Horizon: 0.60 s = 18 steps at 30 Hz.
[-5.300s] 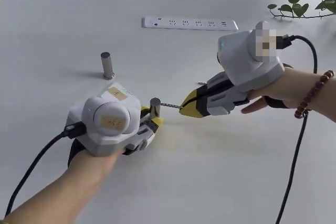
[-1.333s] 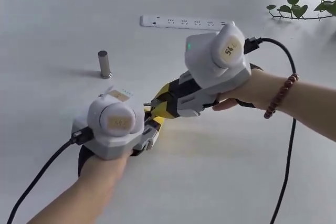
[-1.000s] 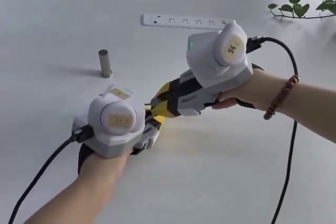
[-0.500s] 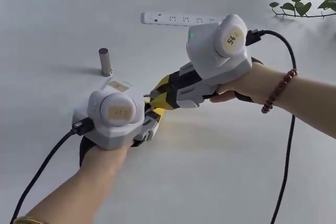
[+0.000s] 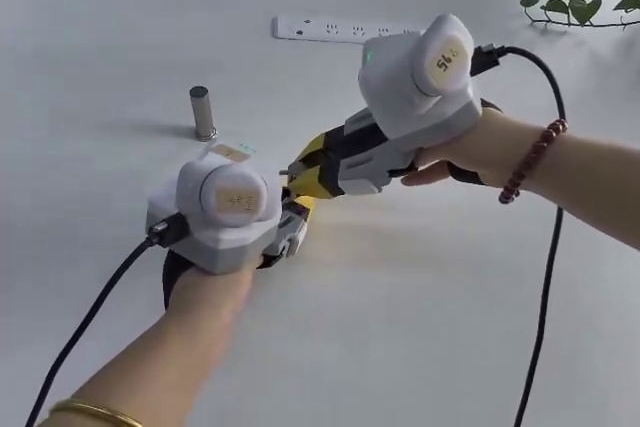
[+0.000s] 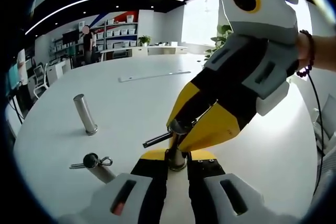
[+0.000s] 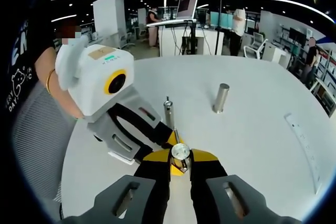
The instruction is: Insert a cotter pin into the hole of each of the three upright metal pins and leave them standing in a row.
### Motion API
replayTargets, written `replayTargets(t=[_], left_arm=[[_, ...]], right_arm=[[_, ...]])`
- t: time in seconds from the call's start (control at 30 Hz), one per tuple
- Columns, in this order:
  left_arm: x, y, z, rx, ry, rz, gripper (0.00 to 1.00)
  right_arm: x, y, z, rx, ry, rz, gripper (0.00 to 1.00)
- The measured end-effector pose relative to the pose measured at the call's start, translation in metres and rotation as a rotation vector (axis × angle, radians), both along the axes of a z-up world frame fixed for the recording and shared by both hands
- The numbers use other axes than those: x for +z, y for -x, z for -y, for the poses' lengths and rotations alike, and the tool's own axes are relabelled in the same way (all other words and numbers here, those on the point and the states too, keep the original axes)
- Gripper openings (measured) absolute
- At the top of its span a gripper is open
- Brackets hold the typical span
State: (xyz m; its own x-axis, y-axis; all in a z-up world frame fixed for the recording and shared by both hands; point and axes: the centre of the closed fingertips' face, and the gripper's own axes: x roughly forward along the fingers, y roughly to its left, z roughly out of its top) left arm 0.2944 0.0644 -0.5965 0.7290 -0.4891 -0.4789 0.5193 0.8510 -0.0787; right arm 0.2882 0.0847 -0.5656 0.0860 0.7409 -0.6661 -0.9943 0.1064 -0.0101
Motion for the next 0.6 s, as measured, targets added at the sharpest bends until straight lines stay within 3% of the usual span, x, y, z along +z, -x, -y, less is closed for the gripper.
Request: replayTargets(t=[0.6], left_arm=[[0.0005,0.0002,-0.0015,0.010,0.001,-0.006,0.15]], right_arm=[[-0.0001,0.0012,0.0010,-0.004,-0.012,-0.013,0.09]])
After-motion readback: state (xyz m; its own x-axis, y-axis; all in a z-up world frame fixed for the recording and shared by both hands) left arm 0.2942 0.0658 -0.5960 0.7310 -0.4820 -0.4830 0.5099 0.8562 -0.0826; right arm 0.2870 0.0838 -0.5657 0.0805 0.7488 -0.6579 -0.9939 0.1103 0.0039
